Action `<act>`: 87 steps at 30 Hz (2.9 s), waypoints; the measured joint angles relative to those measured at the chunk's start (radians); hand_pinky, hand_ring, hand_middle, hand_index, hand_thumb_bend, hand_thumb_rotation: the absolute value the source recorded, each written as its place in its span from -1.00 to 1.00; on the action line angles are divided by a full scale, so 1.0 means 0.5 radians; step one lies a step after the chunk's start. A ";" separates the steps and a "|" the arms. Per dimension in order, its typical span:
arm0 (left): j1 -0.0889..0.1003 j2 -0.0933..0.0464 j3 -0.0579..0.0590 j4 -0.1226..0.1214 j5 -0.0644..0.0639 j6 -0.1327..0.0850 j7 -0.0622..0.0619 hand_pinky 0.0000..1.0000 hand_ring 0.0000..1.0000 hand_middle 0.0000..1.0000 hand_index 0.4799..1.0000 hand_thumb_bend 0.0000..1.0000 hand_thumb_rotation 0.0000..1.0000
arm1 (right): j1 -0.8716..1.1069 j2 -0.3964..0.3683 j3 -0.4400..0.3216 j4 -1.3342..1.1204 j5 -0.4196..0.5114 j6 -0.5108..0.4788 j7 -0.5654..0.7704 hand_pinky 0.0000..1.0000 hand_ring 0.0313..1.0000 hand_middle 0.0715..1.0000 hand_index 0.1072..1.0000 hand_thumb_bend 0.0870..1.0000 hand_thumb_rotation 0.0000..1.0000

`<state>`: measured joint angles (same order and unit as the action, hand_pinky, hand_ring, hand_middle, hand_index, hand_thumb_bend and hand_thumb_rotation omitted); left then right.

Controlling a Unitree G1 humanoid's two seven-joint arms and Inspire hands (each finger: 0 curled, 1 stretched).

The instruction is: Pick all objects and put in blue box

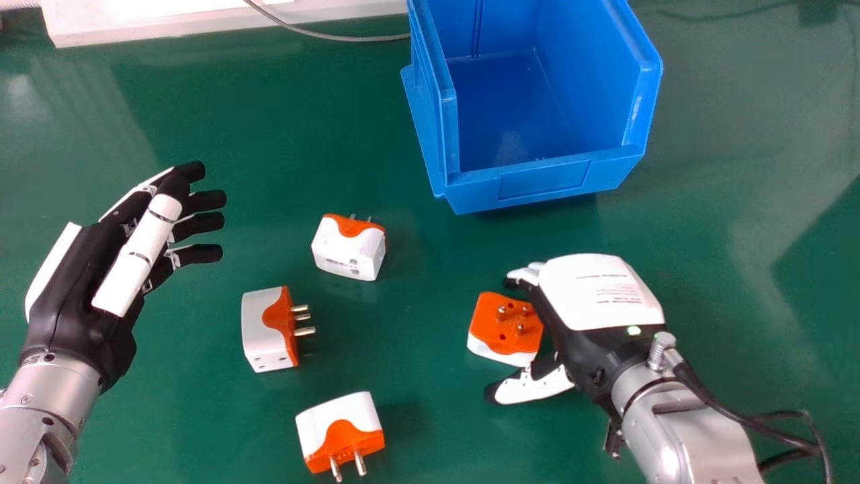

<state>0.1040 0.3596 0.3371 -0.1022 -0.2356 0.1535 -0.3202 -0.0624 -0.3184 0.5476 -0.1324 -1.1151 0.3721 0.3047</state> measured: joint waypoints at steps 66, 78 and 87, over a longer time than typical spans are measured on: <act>0.008 -0.001 0.008 -0.191 -0.038 0.213 0.037 0.40 0.56 0.55 0.36 0.04 0.51 | -0.311 0.005 0.113 0.321 -0.053 -0.116 -0.013 0.13 0.38 0.46 0.38 0.00 -0.97; 0.008 0.000 0.014 -0.191 -0.044 0.231 0.033 0.40 0.55 0.55 0.37 0.04 0.52 | -0.285 0.030 0.155 0.339 -0.084 -0.029 -0.151 -0.26 -0.11 -0.04 0.10 -0.03 -1.00; 0.007 0.002 0.026 -0.192 -0.048 0.242 0.030 0.41 0.56 0.56 0.37 0.04 0.52 | -0.237 0.025 0.107 0.326 -0.040 -0.074 -0.252 -0.33 -0.22 -0.12 0.00 -0.06 -1.00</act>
<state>0.1077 0.3608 0.3499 -0.1983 -0.2594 0.2743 -0.3050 -0.1809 -0.3057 0.6010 0.0305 -1.1351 0.3352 0.1788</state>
